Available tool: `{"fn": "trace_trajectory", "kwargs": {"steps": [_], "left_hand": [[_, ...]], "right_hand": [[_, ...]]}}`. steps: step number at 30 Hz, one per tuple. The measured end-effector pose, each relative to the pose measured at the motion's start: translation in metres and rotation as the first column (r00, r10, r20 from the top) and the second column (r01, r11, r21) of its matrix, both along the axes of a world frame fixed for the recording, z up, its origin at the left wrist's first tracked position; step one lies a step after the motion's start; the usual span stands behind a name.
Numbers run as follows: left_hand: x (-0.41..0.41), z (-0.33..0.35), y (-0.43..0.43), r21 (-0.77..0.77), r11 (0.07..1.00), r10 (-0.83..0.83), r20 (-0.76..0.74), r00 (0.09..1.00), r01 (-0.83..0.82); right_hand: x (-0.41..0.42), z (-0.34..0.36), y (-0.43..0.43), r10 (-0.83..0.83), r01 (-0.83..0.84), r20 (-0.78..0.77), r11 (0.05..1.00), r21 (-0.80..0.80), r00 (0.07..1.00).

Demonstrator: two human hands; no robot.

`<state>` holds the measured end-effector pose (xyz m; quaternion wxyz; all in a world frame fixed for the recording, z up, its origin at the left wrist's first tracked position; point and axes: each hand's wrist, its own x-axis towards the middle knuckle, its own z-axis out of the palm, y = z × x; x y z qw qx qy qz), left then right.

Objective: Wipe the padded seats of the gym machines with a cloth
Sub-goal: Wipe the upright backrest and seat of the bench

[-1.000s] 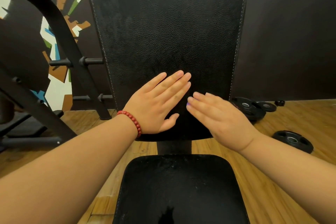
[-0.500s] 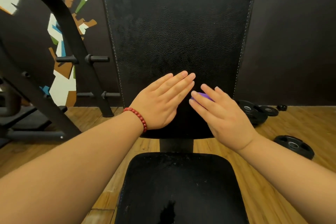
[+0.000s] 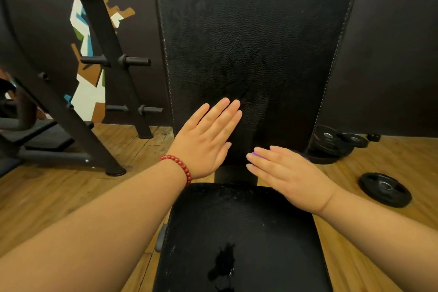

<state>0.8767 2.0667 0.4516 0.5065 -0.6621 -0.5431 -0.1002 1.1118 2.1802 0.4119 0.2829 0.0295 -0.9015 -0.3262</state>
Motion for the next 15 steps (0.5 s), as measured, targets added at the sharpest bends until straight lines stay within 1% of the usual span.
{"fn": "trace_trajectory", "kwargs": {"steps": [2, 4, 5, 7, 9, 10, 12, 13, 15], "left_hand": [[-0.001, -0.002, 0.002, 0.010, 1.000, -0.003, -0.002, 1.000, 0.003], [-0.002, -0.003, 0.003, 0.016, 1.000, -0.009, -0.004, 1.000, 0.009], [-0.001, -0.003, 0.003, 0.018, 1.000, -0.012, 0.000, 1.000, 0.012], [0.000, -0.002, 0.003, 0.019, 0.999, -0.026, 0.022, 0.999, 0.026], [0.003, 0.002, -0.001, 0.021, 0.997, -0.072, 0.076, 0.995, 0.071], [0.004, 0.004, -0.003, 0.030, 0.995, -0.101, 0.101, 0.990, 0.099], [0.002, 0.010, -0.006, 0.054, 0.993, -0.109, 0.110, 0.988, 0.103], [0.000, 0.012, -0.006, 0.062, 0.995, -0.086, 0.095, 0.992, 0.080], [-0.004, 0.011, -0.003, 0.071, 0.997, -0.034, 0.072, 0.997, 0.029]], "right_hand": [[-0.003, 0.022, -0.005, 0.034, -0.034, -0.037, 0.999, 0.003, 0.999], [-0.011, 0.049, -0.005, 0.054, -0.055, -0.159, 0.998, -0.003, 0.986], [-0.016, 0.061, -0.004, 0.046, -0.048, -0.225, 0.999, -0.006, 0.973], [-0.025, 0.071, -0.002, -0.034, 0.033, -0.304, 0.999, -0.007, 0.952], [-0.030, 0.062, -0.001, -0.114, 0.120, -0.311, 0.993, 0.001, 0.944], [-0.030, 0.054, -0.001, -0.129, 0.138, -0.312, 0.990, 0.009, 0.941], [-0.028, 0.040, 0.002, -0.107, 0.121, -0.302, 0.992, 0.027, 0.947], [-0.027, 0.037, 0.003, -0.077, 0.091, -0.268, 0.995, 0.040, 0.960], [-0.023, 0.041, 0.005, -0.008, 0.020, -0.134, 0.996, 0.087, 0.991]]}}
